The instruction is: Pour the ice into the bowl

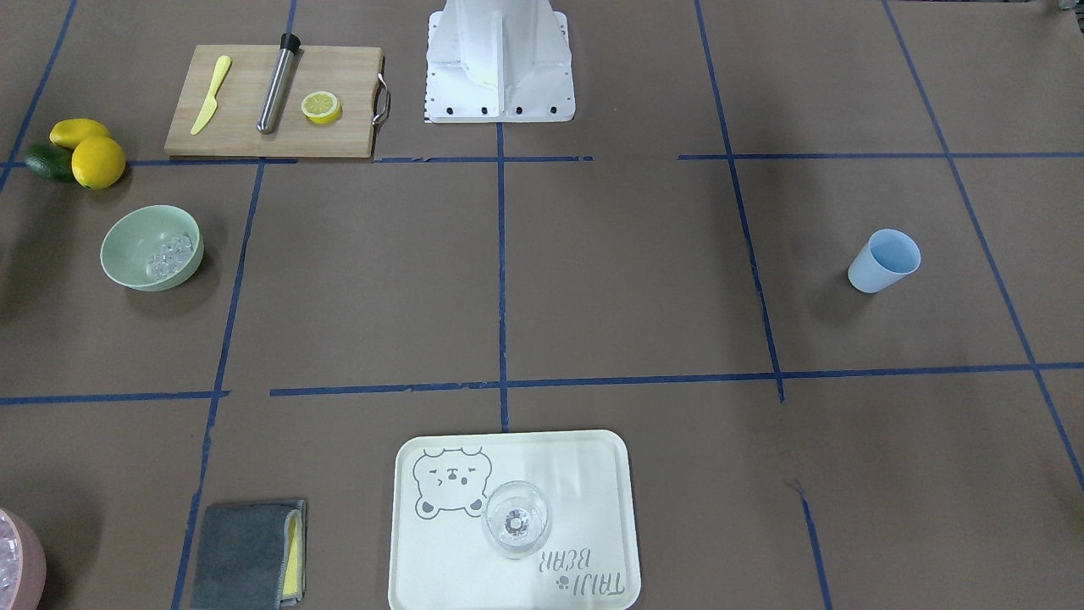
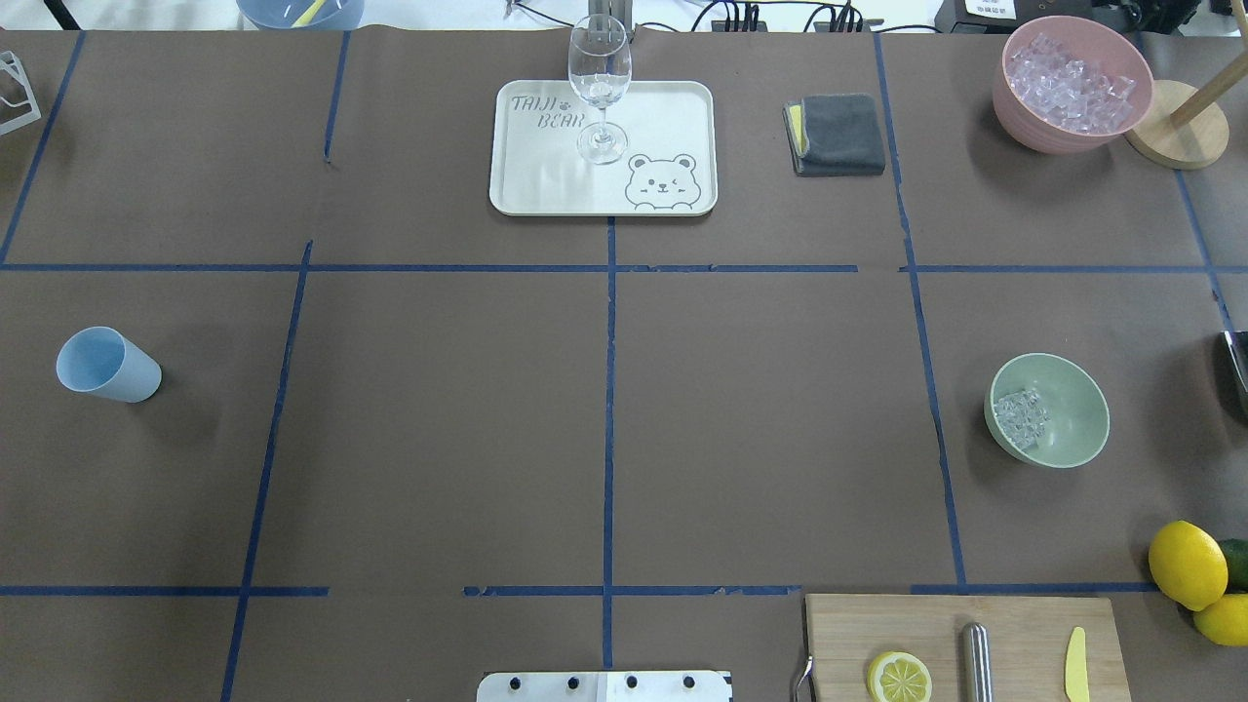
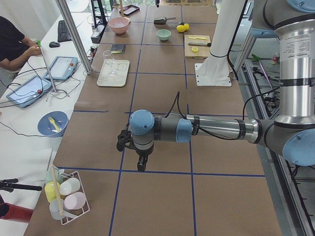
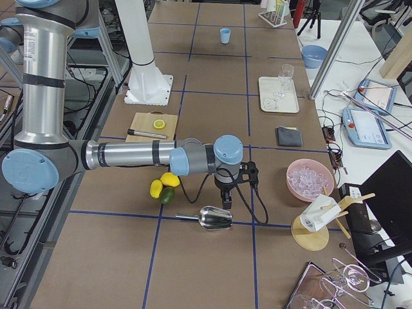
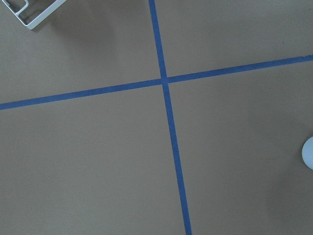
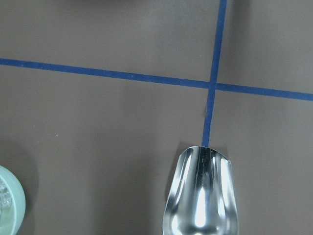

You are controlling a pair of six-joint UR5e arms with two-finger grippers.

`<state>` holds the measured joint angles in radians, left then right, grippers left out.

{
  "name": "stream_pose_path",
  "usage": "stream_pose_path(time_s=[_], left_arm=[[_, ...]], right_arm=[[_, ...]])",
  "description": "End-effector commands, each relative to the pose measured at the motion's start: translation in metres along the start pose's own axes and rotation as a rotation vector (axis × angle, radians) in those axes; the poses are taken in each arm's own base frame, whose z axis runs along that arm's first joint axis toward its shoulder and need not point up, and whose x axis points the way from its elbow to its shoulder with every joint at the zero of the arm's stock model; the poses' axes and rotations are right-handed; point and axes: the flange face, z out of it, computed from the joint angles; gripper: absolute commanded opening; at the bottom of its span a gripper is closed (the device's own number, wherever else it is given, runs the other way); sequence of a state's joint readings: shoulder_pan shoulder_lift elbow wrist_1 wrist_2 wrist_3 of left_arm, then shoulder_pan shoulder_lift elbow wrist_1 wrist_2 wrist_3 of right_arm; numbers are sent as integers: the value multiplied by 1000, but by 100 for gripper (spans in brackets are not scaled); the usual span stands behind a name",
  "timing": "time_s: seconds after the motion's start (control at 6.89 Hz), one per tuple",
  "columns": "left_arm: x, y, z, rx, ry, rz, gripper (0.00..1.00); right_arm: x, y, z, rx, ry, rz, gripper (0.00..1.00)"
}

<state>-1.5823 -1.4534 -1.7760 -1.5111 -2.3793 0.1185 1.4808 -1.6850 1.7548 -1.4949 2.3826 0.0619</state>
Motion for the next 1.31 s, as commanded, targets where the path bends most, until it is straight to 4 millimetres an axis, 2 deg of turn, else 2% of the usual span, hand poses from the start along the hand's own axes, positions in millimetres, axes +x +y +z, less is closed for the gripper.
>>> stream_pose_path(time_s=[0.0, 0.44, 0.73, 1.16], left_arm=[[2, 1, 2, -13, -3, -2, 100], [9, -3, -3, -4, -5, 14, 100], [6, -12, -3, -6, -42, 19, 100], [1, -14, 1, -14, -44, 9, 100]], right_arm=[[-4, -1, -1, 0, -20, 34, 100], [-7, -2, -2, 1, -27, 49, 100], [-6, -2, -1, 0, -25, 48, 100], [-5, -3, 0, -1, -23, 49, 100]])
